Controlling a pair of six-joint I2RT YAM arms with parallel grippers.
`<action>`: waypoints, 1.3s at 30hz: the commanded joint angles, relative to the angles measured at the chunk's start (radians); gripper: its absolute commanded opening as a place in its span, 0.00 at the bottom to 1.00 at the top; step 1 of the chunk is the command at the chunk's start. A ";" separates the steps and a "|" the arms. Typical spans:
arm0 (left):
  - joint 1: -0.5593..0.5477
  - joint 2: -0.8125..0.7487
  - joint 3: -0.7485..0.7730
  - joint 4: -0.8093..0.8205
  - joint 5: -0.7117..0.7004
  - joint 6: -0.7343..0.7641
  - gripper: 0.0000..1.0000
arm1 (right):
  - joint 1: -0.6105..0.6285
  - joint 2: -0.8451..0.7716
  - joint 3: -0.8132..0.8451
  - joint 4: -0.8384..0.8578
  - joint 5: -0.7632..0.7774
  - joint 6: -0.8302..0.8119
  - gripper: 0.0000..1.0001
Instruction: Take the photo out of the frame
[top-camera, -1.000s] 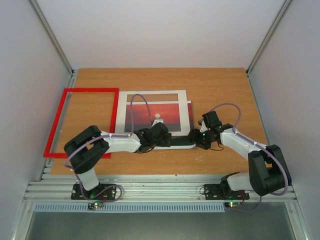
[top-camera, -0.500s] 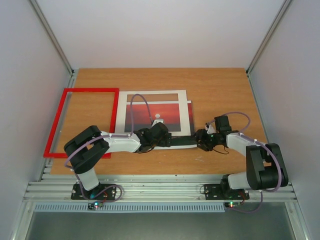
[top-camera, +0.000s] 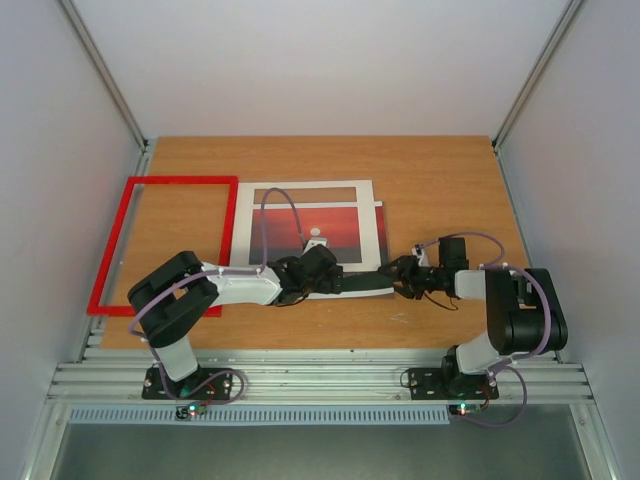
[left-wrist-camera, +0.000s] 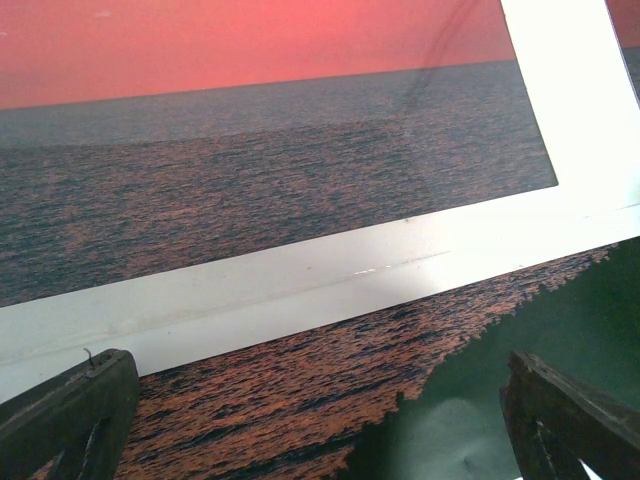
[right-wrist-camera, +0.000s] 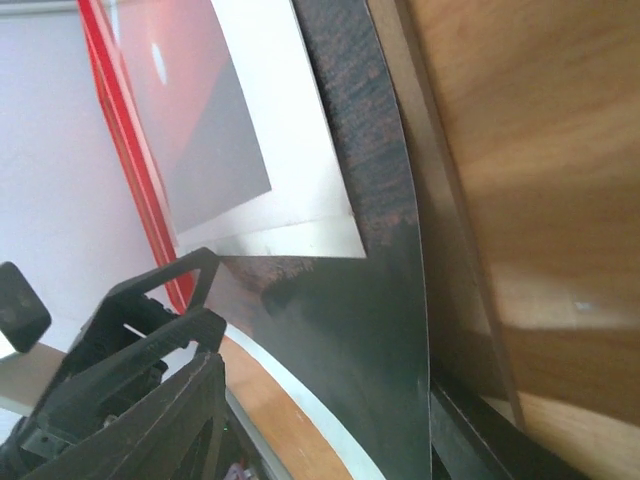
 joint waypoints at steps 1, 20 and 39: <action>-0.014 0.019 -0.018 -0.062 0.057 -0.037 1.00 | -0.010 0.064 -0.017 0.113 0.036 0.038 0.51; -0.014 -0.020 -0.035 -0.052 0.060 -0.040 0.99 | -0.010 0.227 -0.033 0.319 -0.023 0.057 0.23; -0.003 -0.106 -0.038 -0.096 0.031 -0.035 0.99 | -0.028 -0.161 0.042 -0.124 -0.027 -0.070 0.01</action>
